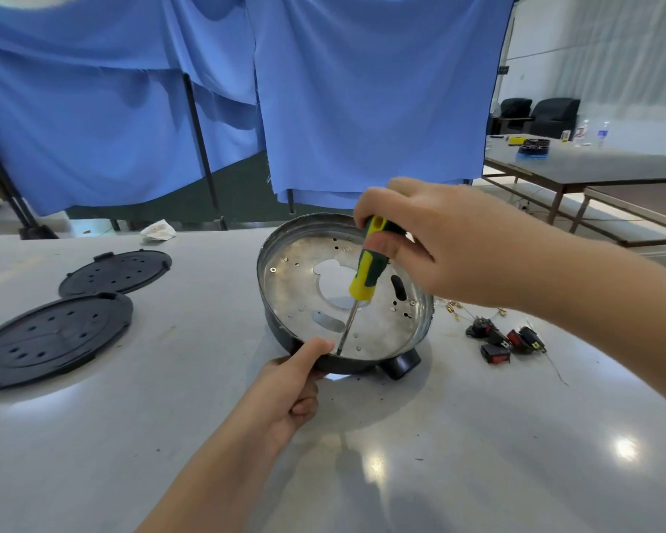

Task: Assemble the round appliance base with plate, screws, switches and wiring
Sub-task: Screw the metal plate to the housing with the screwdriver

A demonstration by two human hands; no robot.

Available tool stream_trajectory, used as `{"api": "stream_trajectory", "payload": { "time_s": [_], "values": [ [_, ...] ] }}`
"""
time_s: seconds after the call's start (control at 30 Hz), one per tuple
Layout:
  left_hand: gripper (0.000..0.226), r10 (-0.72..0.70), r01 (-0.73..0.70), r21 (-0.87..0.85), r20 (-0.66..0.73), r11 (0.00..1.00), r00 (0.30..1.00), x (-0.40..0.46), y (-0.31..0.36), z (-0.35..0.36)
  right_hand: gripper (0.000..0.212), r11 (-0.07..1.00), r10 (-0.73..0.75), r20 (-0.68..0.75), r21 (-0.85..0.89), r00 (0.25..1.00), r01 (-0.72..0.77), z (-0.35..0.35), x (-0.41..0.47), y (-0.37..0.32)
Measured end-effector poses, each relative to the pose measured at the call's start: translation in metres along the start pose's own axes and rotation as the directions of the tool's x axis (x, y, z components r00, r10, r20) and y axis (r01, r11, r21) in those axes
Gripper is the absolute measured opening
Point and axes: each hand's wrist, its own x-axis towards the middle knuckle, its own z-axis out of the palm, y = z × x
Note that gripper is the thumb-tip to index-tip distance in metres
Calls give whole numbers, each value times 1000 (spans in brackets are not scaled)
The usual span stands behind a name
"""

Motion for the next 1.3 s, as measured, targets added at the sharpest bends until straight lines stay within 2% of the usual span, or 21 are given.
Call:
{"api": "stream_trajectory", "payload": {
  "time_s": [0.13,0.2,0.3,0.4,0.43,0.5,0.57,0.6,0.67,0.77,0.87,0.97,1.07,1.17,1.3],
  "values": [
    [24,9,-9,9,-7,1000,1000,1,-1,-1,51,919,56,-5,-391,998,-53,-7,1,-4],
    [26,13,-13,17,-2,1000,1000,0,-1,-1,55,873,157,-53,-460,986,-164,-6,0,-9],
    [23,14,-14,14,-7,1000,1000,0,0,0,57,842,272,-123,-450,954,-298,-2,-1,-18],
    [23,8,-8,21,-7,1000,1000,0,0,0,55,832,268,-125,-470,955,-295,-3,-7,-20],
    [23,6,-6,24,-8,1000,1000,0,0,1,50,859,249,-92,-438,964,-264,-4,-8,-18],
    [23,3,-2,20,-18,1000,1000,0,0,0,32,942,242,53,-253,969,-221,-9,-10,-12],
    [23,0,0,8,-29,1000,1000,1,0,1,20,970,241,195,-76,951,-230,-15,-6,-6],
    [23,1,0,3,-29,1000,1000,1,0,1,19,973,232,221,-38,947,-229,-17,-5,-5],
    [22,2,-2,-2,-29,1000,1000,1,0,1,25,978,203,209,-79,956,-191,-20,-4,-4],
    [23,16,-15,15,-27,1000,1000,1,0,2,52,952,144,100,-285,984,-111,-20,-3,-11],
    [26,24,-23,22,-22,999,999,0,-1,2,61,901,184,-6,-400,983,-171,-13,1,-13],
    [26,17,-17,1,-16,1000,1000,0,0,1,66,891,306,-77,-328,949,-314,-3,2,0],
    [25,-1,2,-20,2,1000,1000,0,1,0,65,896,378,-119,-200,918,-395,6,-5,17],
    [26,-33,34,-11,19,999,999,-1,4,-3,63,883,469,-100,80,878,-462,10,-12,33],
    [24,-87,88,-38,20,995,996,-2,10,-7,56,765,578,-96,409,811,-497,22,-15,59]
  ]
}}
